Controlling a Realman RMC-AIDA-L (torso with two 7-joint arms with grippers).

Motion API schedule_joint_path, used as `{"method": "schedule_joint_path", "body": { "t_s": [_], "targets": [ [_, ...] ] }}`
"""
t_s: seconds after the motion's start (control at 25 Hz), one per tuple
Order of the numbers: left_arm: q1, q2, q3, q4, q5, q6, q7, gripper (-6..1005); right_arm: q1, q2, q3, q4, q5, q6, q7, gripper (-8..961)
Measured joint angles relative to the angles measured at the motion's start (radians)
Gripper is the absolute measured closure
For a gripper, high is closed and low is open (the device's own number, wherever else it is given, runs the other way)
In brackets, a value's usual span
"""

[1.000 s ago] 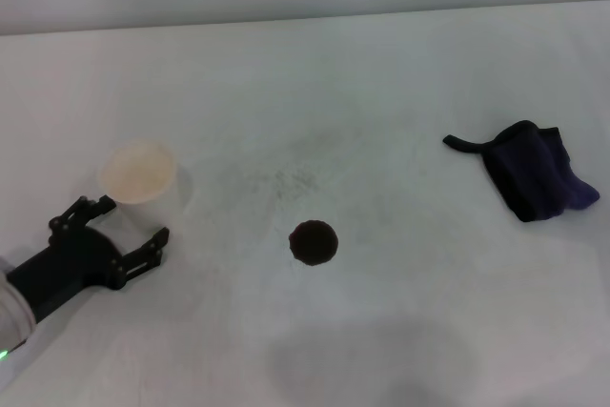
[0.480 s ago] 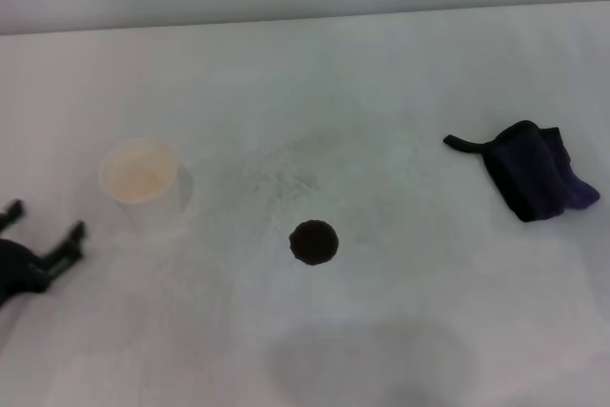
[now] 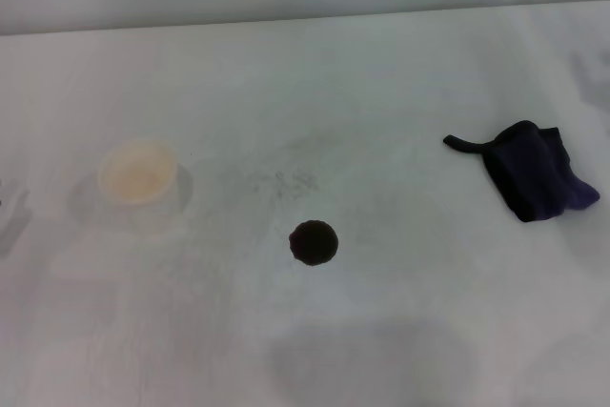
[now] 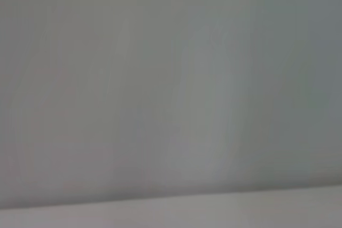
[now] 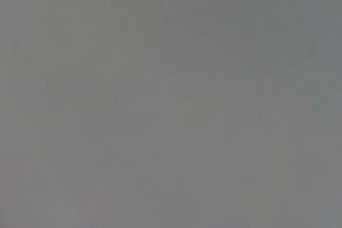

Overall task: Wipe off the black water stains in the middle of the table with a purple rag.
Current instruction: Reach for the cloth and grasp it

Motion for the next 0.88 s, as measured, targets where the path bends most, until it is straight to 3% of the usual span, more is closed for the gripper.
{"method": "schedule_joint_path", "body": {
  "t_s": [0.28, 0.44, 0.52, 0.64, 0.88],
  "targets": [
    [-0.018, 0.001, 0.000, 0.021, -0.021, -0.002, 0.000, 111, 0.043, -0.130, -0.030, 0.199, -0.517, 0.003, 0.592, 442],
    [-0.019, 0.002, 0.000, 0.031, -0.022, -0.002, 0.000, 111, 0.076, -0.175, -0.023, 0.361, -0.875, 0.100, 0.914, 441],
    [-0.022, 0.005, 0.000, 0.031, -0.017, 0.002, 0.002, 111, 0.086, -0.177, -0.021, 0.462, -1.032, 0.146, 1.039, 438],
    [-0.023, 0.006, 0.000, 0.031, -0.018, 0.004, 0.020, 112, 0.094, -0.159, -0.021, 0.614, -1.238, 0.213, 1.190, 435],
    [-0.030, 0.007, 0.000, 0.031, -0.015, -0.002, 0.034, 112, 0.175, -0.087, -0.021, 0.841, -1.710, 0.423, 1.525, 434]
  ]
}}
